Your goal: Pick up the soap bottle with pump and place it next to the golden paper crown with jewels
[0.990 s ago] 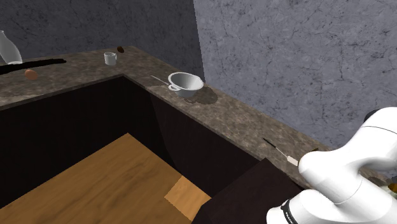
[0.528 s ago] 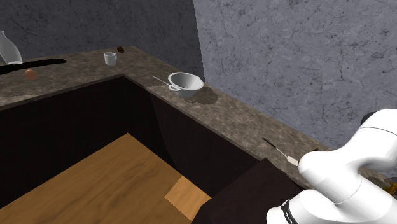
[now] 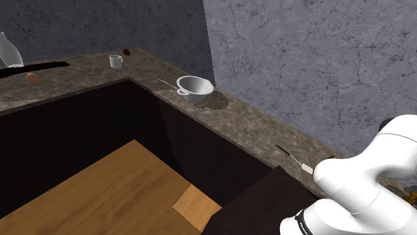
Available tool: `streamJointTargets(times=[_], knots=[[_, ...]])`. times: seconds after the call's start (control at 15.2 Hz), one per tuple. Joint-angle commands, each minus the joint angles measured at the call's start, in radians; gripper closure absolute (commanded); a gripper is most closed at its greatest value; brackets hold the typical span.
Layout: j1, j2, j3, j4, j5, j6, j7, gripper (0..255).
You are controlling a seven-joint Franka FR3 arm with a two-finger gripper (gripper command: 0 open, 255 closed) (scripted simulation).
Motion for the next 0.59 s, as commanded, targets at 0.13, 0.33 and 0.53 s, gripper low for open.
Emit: streamJointTargets(times=[0.13,0.33,0.53], knots=[[0.0,0.0,0.0,0.0,0.0,0.0,0.0,0],[0.0,0.0,0.0,0.0,0.0,0.0,0.0,0],[0.001,-0.041,-0.024,0.035,-0.028,-0.068,0.016,0]])
